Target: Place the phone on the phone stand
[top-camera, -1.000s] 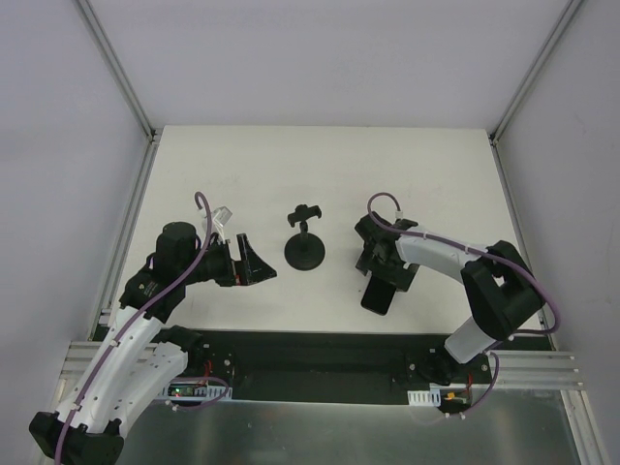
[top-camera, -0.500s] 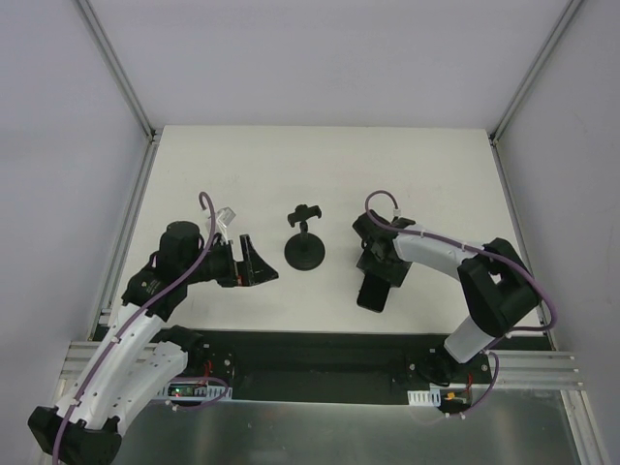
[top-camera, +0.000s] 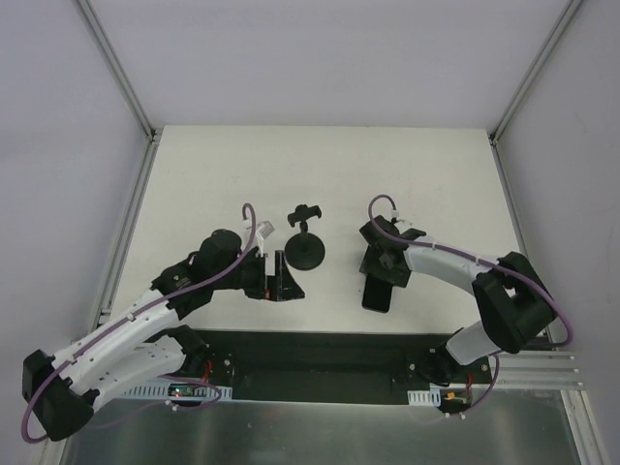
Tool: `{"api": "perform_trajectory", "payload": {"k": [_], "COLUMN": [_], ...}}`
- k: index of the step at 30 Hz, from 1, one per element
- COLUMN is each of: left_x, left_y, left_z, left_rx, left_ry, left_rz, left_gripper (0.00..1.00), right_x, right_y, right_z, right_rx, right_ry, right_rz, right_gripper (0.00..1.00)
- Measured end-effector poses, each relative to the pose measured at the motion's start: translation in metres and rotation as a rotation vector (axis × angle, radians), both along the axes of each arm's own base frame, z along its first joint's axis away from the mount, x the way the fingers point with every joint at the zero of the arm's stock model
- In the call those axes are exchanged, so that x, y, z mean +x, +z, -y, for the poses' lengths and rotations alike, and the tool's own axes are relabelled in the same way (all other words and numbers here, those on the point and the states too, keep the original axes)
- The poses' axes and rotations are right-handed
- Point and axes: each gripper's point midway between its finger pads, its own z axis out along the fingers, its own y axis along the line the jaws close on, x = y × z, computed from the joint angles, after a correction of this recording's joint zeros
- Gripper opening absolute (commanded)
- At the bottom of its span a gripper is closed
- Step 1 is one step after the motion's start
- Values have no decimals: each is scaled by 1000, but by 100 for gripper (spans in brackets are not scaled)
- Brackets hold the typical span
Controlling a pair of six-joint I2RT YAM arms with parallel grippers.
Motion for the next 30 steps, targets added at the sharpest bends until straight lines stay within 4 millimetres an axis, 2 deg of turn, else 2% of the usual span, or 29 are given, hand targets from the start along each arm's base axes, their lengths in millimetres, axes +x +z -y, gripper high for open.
{"api": "perform_trajectory", "payload": {"k": [5, 10, 14, 22, 25, 28, 30], "left_x": [-8, -7, 5, 33, 42, 49, 52], "left_y": [-25, -49, -61, -80, -89, -98, -102], "left_z": [35, 67, 92, 143, 154, 158, 157], "left_rx": [62, 134, 149, 156, 170, 194, 210], "left_ry": [-56, -71, -52, -36, -30, -33, -35], "left_rz": [-31, -21, -8, -6, 1, 19, 39], "left_gripper": [83, 75, 69, 70, 68, 58, 60], "right_x": [-10, -14, -12, -12, -12, -11, -11], "right_y": [4, 13, 26, 60, 73, 85, 90], "right_z": [-1, -7, -14, -20, -23, -28, -28], "right_rx": [88, 177, 248, 391, 443, 492, 507], "right_ry": [75, 144, 163, 121, 106, 100, 101], "right_rz": [70, 146, 221, 352, 388, 419, 432], "right_gripper": [1, 1, 1, 1, 1, 1, 1]}}
